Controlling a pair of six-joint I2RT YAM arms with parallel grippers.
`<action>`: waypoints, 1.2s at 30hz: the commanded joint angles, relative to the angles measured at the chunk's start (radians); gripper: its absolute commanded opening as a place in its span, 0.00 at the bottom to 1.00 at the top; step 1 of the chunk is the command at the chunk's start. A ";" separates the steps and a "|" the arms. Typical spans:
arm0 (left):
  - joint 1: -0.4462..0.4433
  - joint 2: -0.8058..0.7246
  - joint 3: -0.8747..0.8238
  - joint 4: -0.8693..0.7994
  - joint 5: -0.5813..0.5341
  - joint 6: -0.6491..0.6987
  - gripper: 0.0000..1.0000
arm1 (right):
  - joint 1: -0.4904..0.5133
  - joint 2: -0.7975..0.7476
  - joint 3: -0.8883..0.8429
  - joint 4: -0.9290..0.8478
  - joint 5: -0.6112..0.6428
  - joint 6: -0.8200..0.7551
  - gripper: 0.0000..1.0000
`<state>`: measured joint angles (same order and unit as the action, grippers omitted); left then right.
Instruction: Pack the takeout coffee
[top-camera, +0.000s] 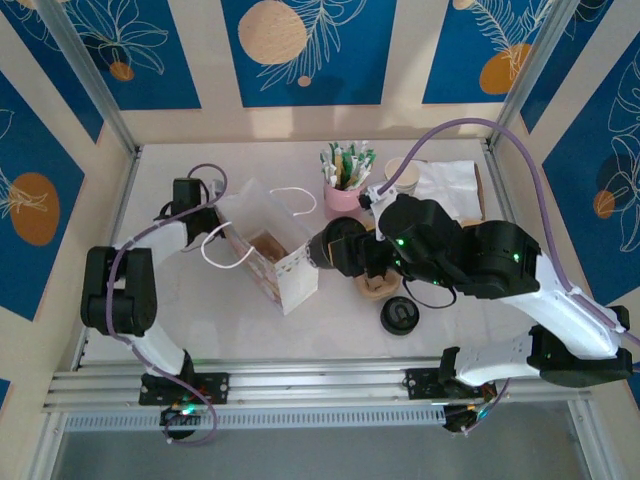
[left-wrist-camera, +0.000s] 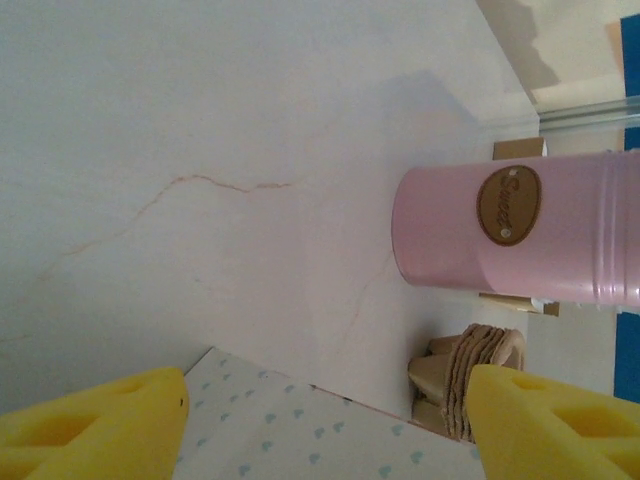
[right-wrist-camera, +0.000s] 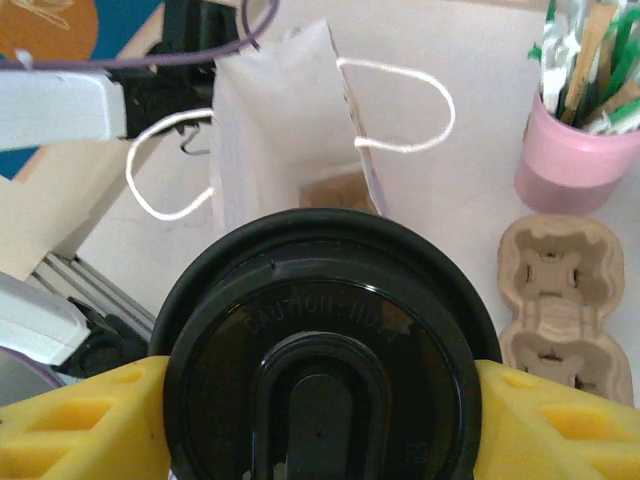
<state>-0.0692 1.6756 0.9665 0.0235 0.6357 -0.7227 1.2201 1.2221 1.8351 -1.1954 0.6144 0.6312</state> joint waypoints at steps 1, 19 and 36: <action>-0.030 0.022 -0.017 0.039 0.047 0.043 0.73 | 0.003 0.031 0.068 0.036 0.038 -0.074 0.68; -0.170 0.020 -0.053 0.051 0.023 0.048 0.73 | -0.066 0.268 0.264 0.002 -0.049 -0.230 0.68; -0.188 -0.153 -0.230 -0.016 -0.140 0.006 0.74 | -0.085 0.474 0.404 -0.203 -0.199 -0.278 0.67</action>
<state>-0.2474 1.5700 0.7723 0.0360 0.5274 -0.7029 1.1347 1.6707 2.1853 -1.3273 0.4576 0.3851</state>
